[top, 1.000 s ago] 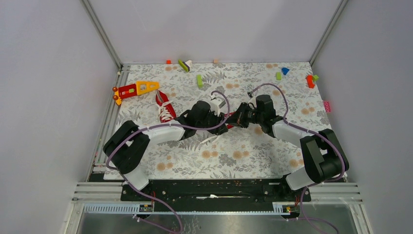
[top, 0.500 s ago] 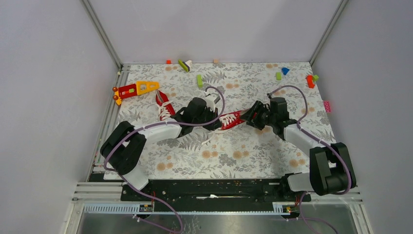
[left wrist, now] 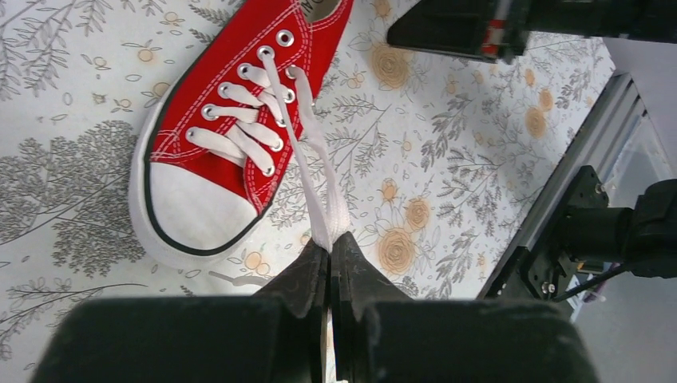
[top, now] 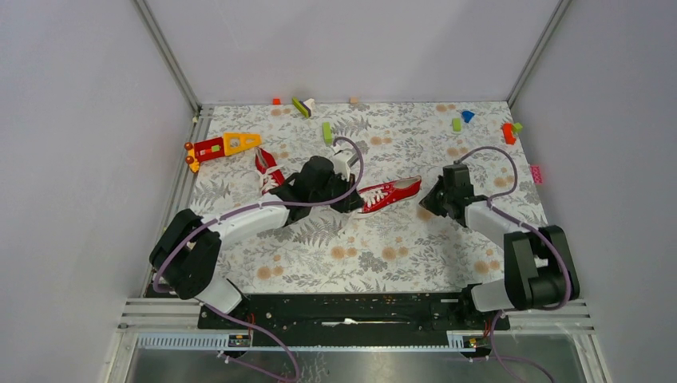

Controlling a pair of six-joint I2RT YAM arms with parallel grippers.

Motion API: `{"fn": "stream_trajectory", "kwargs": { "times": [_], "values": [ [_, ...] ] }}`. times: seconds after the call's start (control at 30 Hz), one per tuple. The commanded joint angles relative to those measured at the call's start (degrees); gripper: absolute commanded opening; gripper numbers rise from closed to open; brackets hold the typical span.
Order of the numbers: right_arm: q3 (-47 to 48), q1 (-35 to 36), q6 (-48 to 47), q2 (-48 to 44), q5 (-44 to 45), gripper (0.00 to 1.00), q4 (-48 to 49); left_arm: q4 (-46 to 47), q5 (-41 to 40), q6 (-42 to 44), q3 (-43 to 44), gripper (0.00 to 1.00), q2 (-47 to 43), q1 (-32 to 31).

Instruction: Tie the shoes

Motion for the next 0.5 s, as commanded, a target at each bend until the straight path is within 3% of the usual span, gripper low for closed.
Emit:
{"fn": "stream_trajectory", "kwargs": {
  "times": [0.0,0.23,0.47],
  "values": [
    [5.3,0.1,1.7,7.1,-1.3,0.11,-0.4,0.2,3.4,-2.1,3.6,0.0,-2.8,-1.4],
    [14.8,1.3,0.1,19.3,-14.1,0.17,2.2,0.0,5.8,-3.2,4.5,0.0,-4.8,-3.5],
    [20.2,4.1,-2.1,21.7,-16.9,0.27,1.7,-5.0,6.4,-1.9,8.6,0.0,-4.8,-2.9]
  ]
}}
